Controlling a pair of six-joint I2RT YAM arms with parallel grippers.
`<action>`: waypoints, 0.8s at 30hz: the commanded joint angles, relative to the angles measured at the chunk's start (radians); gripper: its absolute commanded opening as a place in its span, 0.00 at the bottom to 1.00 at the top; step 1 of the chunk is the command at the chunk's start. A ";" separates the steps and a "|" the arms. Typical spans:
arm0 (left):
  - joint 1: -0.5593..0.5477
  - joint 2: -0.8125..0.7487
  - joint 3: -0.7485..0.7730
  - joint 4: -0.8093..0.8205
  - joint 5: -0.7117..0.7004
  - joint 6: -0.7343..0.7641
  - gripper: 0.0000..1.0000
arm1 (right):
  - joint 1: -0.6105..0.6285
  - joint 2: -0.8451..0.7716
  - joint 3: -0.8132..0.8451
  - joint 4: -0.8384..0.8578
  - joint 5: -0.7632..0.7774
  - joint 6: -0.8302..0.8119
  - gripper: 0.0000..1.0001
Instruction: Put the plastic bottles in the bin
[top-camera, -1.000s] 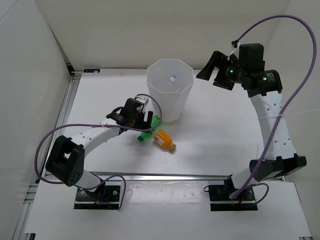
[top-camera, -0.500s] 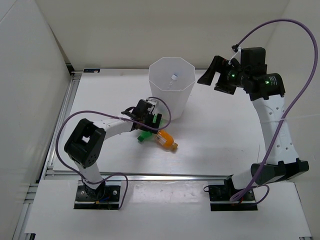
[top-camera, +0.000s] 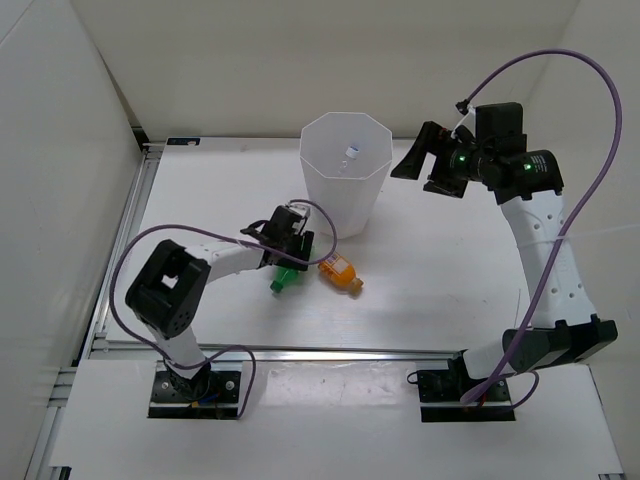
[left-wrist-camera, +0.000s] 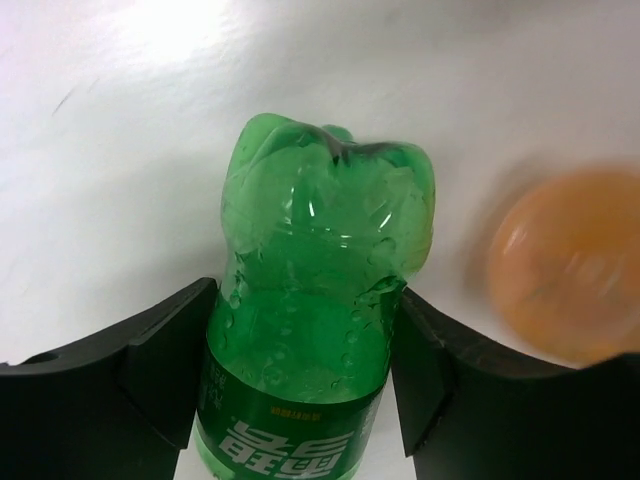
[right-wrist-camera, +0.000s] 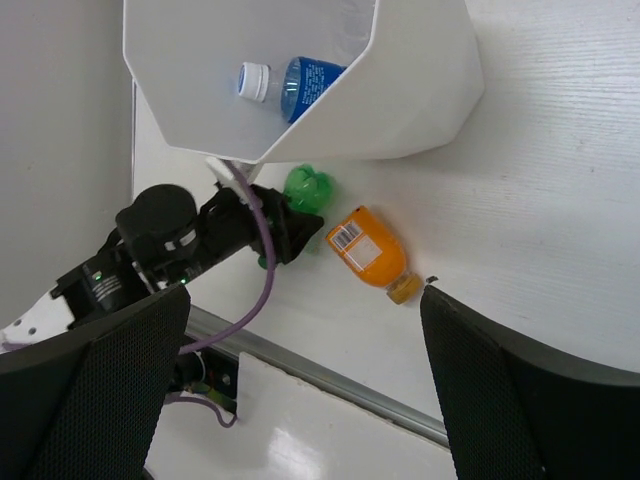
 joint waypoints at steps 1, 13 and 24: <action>-0.008 -0.181 -0.032 -0.089 -0.104 -0.003 0.75 | -0.002 -0.024 0.000 0.029 -0.024 -0.008 0.99; -0.008 -0.316 0.632 -0.136 -0.233 0.090 0.71 | -0.002 -0.015 -0.041 0.047 -0.005 0.012 0.99; 0.001 0.228 1.240 -0.145 0.018 0.112 1.00 | -0.042 -0.018 0.009 0.029 0.028 -0.007 0.99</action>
